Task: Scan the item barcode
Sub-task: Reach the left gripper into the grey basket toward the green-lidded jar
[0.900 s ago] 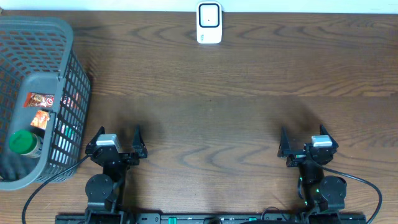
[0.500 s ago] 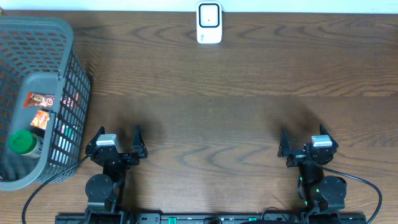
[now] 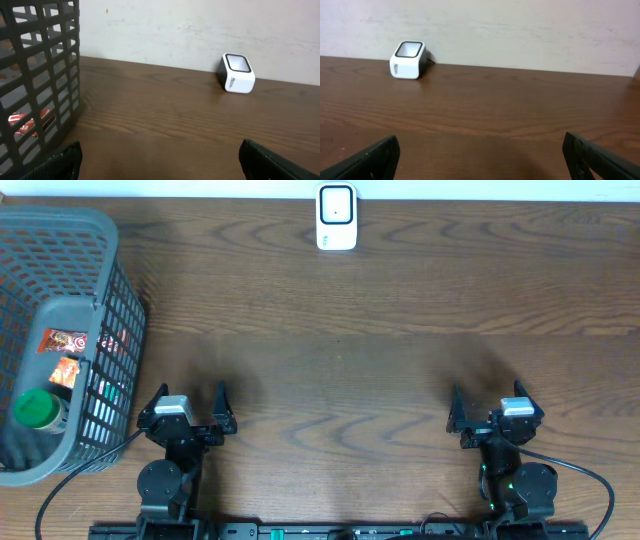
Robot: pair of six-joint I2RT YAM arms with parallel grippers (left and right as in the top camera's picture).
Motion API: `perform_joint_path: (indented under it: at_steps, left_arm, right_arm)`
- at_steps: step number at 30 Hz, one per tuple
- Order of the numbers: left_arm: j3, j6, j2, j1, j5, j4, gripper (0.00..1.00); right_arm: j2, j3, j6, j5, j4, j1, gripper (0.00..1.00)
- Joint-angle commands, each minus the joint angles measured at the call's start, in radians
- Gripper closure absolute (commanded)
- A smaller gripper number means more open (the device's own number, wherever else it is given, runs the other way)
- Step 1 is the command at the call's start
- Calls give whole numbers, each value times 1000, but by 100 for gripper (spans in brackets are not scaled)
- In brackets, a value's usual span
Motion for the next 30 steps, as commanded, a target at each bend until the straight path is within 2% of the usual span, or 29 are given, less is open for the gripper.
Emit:
perform_joint_path:
  at_steps: [1,7,11,13,17,23,27,30]
  left_arm:
    - [-10,2,-6,-4,-44,-35,2]
    - [-9,-14,-6,-4,-28,-57,2]
    - [-2,4,23,-10,190,-49,2]
    - [13,56,53,-19,269,-56,2]
    - [105,135,164,-47,323,-108,2]
    - [622,121,523,-89,356,-246,2]
    - [1047,115,732,-89,416,-558,2]
    - [1249,116,835,-89,431,-806,2]
  right_arm:
    - [-5,-1,17,8,-3,-9,1]
    - [-5,-1,17,8,-3,-9,1]
    - [-5,-1,17,8,-3,-9,1]
    - [-5,-1,17,8,-3,-9,1]
    - [-5,-1,17,8,-3,-9,1]
    - [-5,-1,17,8,-3,-9,1]
    - [-5,-1,17,8,-3,-9,1]
    - [-5,-1,17,8,-3,-9,1]
